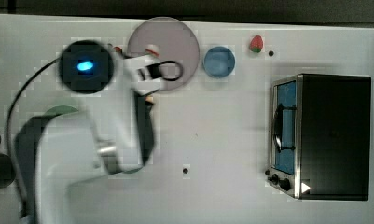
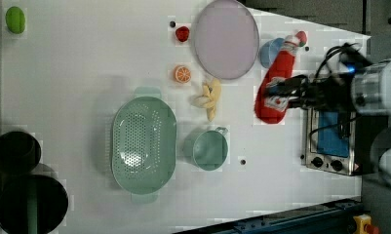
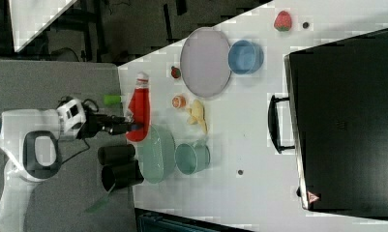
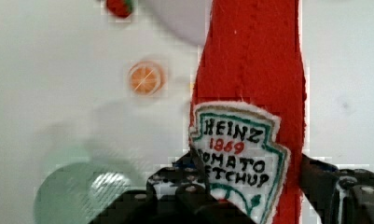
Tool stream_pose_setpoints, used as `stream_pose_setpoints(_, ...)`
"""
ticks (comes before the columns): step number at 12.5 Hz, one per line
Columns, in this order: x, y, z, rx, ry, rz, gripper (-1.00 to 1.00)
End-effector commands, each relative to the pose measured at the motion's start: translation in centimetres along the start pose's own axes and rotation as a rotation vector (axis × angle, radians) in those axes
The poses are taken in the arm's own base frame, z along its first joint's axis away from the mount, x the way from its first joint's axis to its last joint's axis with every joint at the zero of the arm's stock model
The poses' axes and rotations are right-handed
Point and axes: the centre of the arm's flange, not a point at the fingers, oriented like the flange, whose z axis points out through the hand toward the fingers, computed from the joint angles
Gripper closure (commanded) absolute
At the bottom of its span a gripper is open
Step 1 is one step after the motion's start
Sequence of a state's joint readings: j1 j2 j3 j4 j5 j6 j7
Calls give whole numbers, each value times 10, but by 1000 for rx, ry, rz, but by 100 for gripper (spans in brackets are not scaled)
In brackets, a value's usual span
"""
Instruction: Pick ketchup from strainer and place it on the table
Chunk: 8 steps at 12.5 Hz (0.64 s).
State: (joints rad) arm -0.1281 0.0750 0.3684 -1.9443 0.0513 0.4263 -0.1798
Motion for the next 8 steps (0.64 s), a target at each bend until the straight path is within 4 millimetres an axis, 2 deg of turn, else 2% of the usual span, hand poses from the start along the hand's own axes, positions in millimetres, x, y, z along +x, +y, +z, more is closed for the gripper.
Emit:
stream_pose_setpoints(1,35,55,-16,9,28,-48,-22)
stream_pose_setpoints(4,58,113,-1,-7,2,-1,-22)
stream_pose_setpoints(6,59,142,19,-24,-39,48,-22)
stream_pose_setpoints(8,52,161,49,-45,-93,76,-22)
